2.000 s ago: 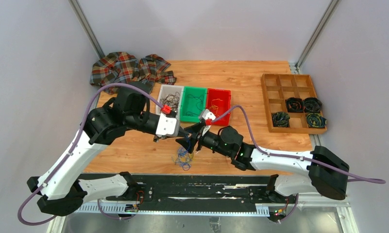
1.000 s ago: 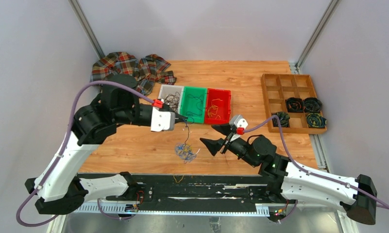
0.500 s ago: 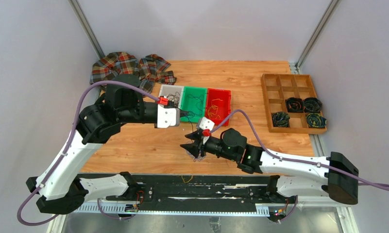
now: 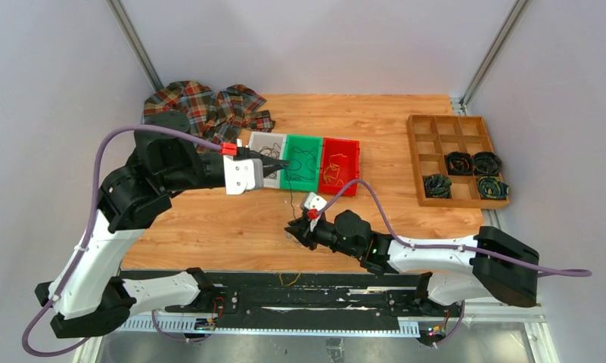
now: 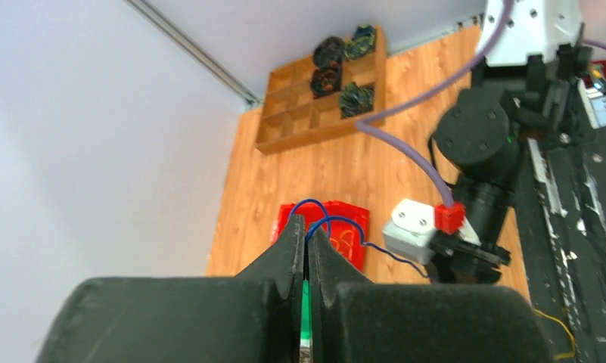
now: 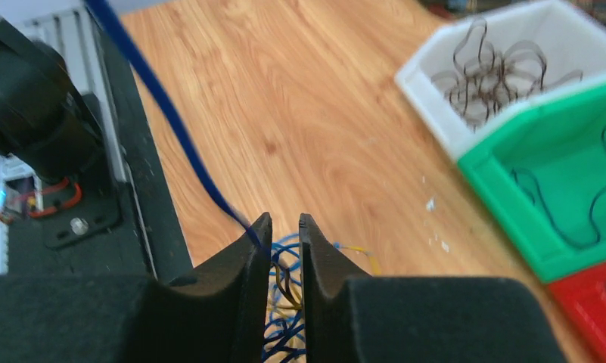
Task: Untangle the cables
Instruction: Untie the cable, then place the cable in the bin.
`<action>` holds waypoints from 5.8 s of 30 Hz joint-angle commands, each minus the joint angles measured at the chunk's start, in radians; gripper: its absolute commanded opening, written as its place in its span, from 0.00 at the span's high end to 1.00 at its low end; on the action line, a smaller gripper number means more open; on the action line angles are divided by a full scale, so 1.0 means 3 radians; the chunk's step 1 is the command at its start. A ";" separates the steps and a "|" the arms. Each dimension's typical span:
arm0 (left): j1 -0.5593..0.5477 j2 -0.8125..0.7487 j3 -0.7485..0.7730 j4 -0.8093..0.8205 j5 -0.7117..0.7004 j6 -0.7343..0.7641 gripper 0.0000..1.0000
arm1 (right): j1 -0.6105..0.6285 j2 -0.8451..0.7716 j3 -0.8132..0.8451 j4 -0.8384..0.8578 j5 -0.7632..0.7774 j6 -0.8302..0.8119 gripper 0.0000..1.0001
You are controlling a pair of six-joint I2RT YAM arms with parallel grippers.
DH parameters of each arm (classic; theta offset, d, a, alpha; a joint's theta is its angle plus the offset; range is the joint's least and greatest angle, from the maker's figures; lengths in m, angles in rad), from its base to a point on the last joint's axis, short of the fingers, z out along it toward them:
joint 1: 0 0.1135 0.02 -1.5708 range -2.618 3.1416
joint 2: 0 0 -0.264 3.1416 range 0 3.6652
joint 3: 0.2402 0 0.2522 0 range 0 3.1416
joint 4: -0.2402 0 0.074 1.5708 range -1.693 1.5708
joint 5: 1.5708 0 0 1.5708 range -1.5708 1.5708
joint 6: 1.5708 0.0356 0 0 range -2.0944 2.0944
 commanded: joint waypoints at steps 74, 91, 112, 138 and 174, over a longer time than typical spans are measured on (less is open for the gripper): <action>-0.0030 0.0199 0.0795 0.3026 -0.1838 0.1061 0.99 | -0.0032 -0.1773 -0.1097 -0.1453 0.1601 0.0726 0.48; -0.0030 0.0012 0.0170 0.2436 -0.1389 0.0634 1.00 | -0.0053 -0.1575 -0.0053 -0.1296 0.1271 0.0104 0.31; -0.0025 0.0359 -0.0064 0.2744 -0.1952 0.1016 0.99 | -0.0174 -0.1154 0.0146 -0.1420 0.1720 0.0065 0.33; 0.0165 0.0999 0.0068 0.3156 -0.2068 0.0894 0.99 | -0.0370 -0.1463 -0.0142 -0.1549 0.1752 0.0196 0.34; 0.0594 0.1478 0.0429 0.3337 -0.1799 0.0493 0.99 | -0.0444 -0.1789 -0.0397 -0.1855 0.1797 0.0321 0.35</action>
